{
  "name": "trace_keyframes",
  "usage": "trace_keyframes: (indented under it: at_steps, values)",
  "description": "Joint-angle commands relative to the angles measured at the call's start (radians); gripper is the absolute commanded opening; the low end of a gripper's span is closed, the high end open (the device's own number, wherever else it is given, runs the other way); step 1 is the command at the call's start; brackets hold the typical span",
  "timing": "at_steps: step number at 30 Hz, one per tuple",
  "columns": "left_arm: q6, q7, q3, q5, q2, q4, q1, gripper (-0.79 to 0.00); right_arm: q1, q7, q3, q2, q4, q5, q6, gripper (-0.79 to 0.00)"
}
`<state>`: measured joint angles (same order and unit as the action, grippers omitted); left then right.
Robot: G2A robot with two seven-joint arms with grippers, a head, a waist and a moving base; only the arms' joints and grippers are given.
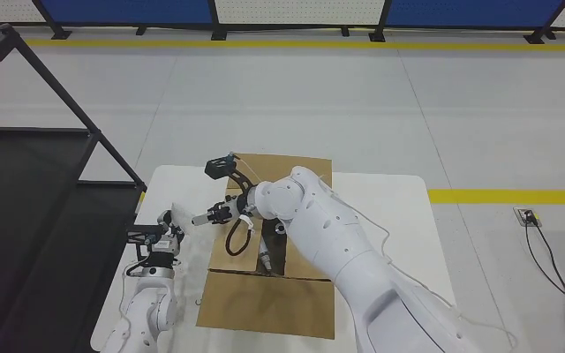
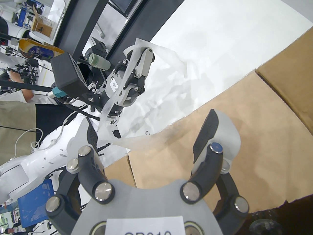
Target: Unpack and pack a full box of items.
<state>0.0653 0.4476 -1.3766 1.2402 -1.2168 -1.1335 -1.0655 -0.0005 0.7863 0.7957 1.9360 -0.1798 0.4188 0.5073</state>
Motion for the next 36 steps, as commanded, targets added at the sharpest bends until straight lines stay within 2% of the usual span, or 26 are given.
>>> trace_keyframes:
  at_steps: [1, 9, 15, 20, 28, 36]
  values:
    - [0.002, 0.001, -0.001, -0.001, -0.002, 0.003, 0.001, -0.785, 0.001, -0.003, 0.003, -0.001, 0.0, -0.001, 0.002, 0.0]
    - [0.017, 0.014, -0.005, -0.006, -0.008, 0.008, 0.002, -0.785, 0.002, -0.022, 0.013, -0.008, -0.001, -0.003, 0.019, 0.0]
    - [0.037, 0.03, -0.01, -0.018, -0.015, 0.008, -0.003, -0.785, 0.002, -0.052, 0.032, -0.022, -0.005, -0.02, 0.091, 0.0]
    - [0.056, 0.035, -0.009, -0.026, -0.021, 0.004, -0.009, -0.785, -0.014, 0.026, 0.057, -0.033, -0.013, -0.075, 0.189, 0.0]
    - [0.081, 0.041, -0.003, -0.037, -0.031, 0.002, -0.013, -0.785, -0.051, 0.095, 0.091, -0.042, -0.011, -0.152, 0.153, 0.0]
    - [0.11, 0.049, -0.006, -0.063, -0.042, -0.001, -0.019, -0.785, -0.072, 0.159, 0.133, -0.059, -0.024, -0.237, 0.187, 0.0]
